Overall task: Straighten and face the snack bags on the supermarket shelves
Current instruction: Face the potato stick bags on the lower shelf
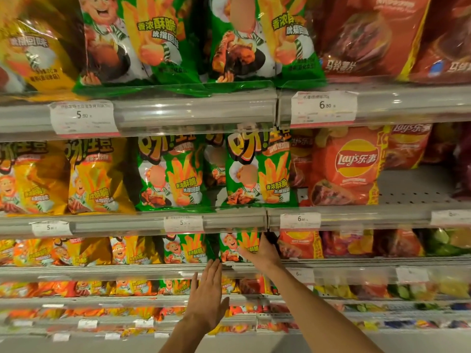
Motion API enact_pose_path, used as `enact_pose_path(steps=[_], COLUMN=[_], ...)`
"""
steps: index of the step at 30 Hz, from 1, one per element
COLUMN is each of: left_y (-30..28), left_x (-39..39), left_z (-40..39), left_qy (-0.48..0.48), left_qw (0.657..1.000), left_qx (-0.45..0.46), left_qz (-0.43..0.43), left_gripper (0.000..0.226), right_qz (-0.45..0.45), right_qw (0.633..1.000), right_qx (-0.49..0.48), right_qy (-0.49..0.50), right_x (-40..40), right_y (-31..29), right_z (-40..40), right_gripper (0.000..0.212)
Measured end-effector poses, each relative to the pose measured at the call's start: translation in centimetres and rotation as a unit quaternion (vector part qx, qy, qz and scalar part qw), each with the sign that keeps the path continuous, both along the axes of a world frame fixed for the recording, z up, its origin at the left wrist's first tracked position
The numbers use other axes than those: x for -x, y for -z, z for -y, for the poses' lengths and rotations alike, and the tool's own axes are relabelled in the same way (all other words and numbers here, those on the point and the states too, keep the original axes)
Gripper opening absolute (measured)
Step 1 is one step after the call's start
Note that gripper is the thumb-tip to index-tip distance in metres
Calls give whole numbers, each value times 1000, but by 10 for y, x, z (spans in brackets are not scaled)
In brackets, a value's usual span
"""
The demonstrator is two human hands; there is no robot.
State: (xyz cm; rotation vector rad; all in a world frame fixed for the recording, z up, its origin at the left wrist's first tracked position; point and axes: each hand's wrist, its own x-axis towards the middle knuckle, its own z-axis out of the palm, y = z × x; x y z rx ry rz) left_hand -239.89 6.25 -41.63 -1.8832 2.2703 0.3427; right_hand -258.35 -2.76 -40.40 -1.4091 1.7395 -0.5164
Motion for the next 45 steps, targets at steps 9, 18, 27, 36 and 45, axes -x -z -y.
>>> enact_pose_path(steps=[9,18,27,36,45], left_y=[3,15,-1,-23,-35], left_x=[30,140,300,378,392], left_z=[-2,-11,2,21,63], left_qy=[-81,-108,-309,-332,-246], left_qw=[995,944,796,825,794], left_qx=[63,175,104,173,170], left_qz=[-4,-257,-510,-424,-529], left_gripper=[79,40,21,32,37], right_qz=[-70,83,93,33,-8], right_qw=[994,985,963,974,995], right_qx=[85,107,115,126,67], right_qy=[-22,112,227,184,75], right_x=[23,162,351,439,437], right_y=[-6,-2,-3,0,1], right_z=[-52,-101,-106,-70,-7], right_gripper=[78,16,12,53,86])
